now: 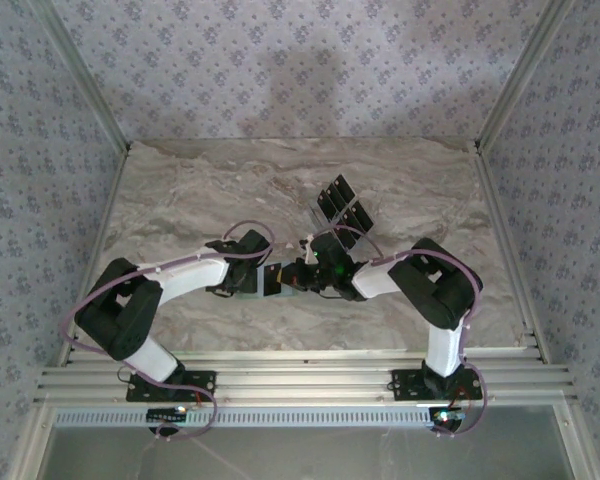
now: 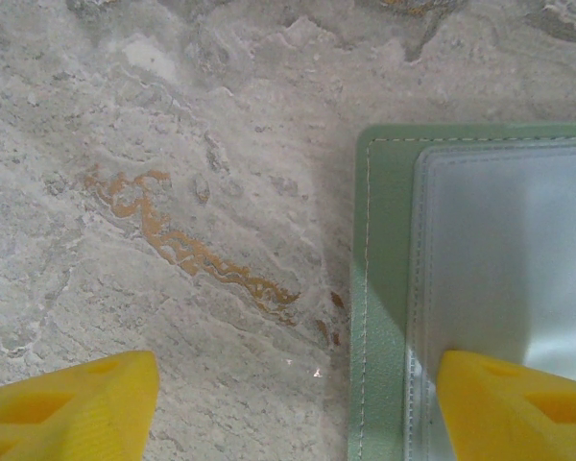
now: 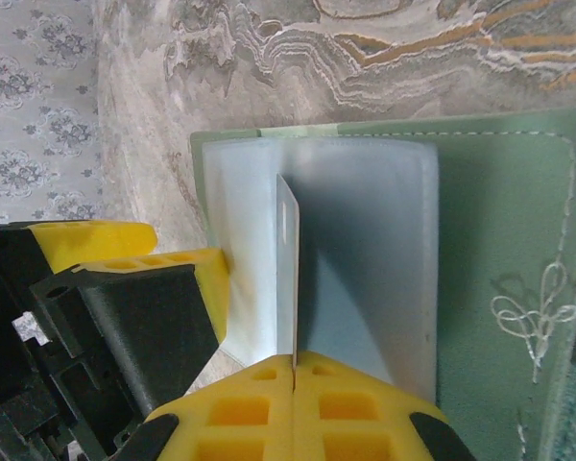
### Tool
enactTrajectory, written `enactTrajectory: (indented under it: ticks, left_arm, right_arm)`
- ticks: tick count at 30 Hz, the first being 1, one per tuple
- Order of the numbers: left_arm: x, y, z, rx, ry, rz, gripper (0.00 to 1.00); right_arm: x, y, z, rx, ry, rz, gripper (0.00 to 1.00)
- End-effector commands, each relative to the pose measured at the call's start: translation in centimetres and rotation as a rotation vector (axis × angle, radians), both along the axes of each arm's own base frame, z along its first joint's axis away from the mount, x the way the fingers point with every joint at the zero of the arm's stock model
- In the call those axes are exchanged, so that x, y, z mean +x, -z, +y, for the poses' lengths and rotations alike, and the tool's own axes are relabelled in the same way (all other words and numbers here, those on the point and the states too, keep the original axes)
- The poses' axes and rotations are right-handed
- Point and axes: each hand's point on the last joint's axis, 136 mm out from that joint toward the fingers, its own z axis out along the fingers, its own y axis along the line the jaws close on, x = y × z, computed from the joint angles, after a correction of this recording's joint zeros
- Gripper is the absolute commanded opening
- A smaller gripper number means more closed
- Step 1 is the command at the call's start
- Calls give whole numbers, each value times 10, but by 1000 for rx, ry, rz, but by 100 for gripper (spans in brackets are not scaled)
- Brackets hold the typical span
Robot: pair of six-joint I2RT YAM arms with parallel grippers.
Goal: Put the credit cards into the card holder
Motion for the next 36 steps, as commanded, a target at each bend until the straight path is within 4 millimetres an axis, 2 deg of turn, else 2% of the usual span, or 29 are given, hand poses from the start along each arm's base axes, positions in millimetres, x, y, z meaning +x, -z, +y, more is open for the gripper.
enactTrajectory:
  ticks: [1,9,25,36]
  left_arm:
    - [-21,14,18,80,8,90,77]
    - [-22,14,19,81,5,91,77]
    - [-22,14,18,80,4,92,77]
    - [-22,14,18,77,2,92,77]
  right_arm:
    - [-3,16,-4,-28,10,26,0]
    - [-1,21,-4,-20,9,37,0]
    - [11,15,-1,39,29,48,0]
    - [2,16,6,54,0,66,0]
